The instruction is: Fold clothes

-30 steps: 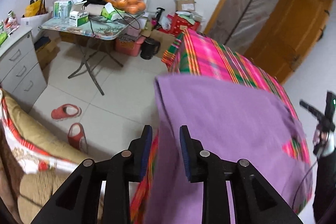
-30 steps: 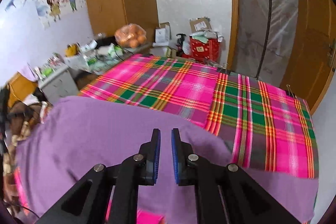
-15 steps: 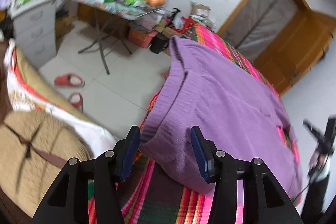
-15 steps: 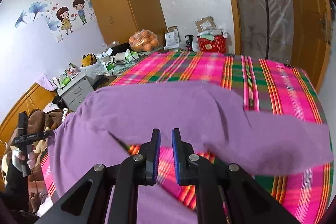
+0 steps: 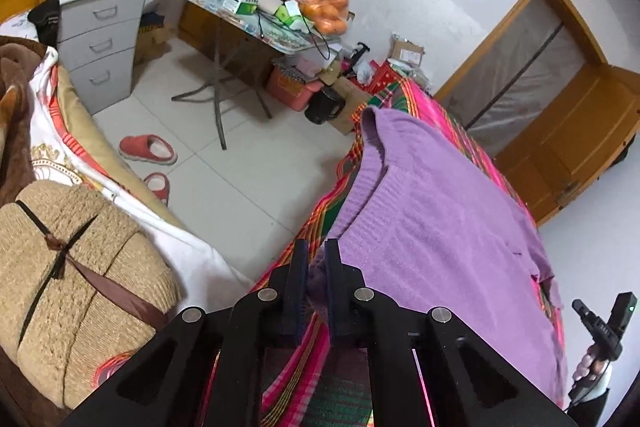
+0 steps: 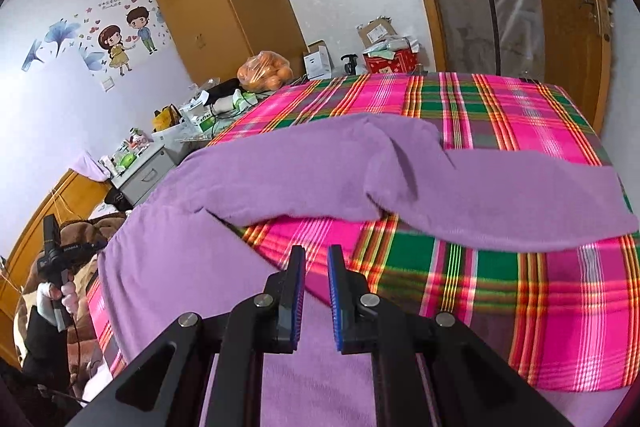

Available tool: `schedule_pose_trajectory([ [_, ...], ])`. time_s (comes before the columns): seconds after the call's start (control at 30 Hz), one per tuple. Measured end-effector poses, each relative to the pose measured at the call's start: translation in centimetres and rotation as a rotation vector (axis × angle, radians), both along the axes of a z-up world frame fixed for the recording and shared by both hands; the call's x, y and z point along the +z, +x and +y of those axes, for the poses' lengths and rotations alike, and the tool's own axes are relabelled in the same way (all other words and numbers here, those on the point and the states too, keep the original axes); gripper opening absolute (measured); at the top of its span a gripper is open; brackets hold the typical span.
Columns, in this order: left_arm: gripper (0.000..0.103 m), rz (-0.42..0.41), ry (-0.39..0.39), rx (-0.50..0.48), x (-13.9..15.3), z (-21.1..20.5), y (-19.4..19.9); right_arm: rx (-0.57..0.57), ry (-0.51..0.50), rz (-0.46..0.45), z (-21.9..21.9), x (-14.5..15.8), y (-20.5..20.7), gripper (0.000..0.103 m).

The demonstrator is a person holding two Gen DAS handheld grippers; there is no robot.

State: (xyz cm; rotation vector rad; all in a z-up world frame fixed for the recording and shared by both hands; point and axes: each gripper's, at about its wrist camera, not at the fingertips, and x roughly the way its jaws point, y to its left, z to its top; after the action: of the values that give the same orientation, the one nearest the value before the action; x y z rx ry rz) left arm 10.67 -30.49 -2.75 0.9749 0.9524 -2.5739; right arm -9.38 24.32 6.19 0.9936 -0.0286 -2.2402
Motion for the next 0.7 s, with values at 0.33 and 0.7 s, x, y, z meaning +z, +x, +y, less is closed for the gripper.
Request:
schedule_pose_trajectory([
  [0.33, 0.012, -0.003, -0.076, 0.110, 3.9, 0.5, 2.0, -0.028, 0.049, -0.082, 1.7, -3.3, -0.7, 0.015],
  [0.7, 0.023, 0.028, -0.214, -0.243, 8.3, 13.5, -8.4, -0.051, -0.022, -0.170, 3.3, -5.5, -1.8, 0.016],
])
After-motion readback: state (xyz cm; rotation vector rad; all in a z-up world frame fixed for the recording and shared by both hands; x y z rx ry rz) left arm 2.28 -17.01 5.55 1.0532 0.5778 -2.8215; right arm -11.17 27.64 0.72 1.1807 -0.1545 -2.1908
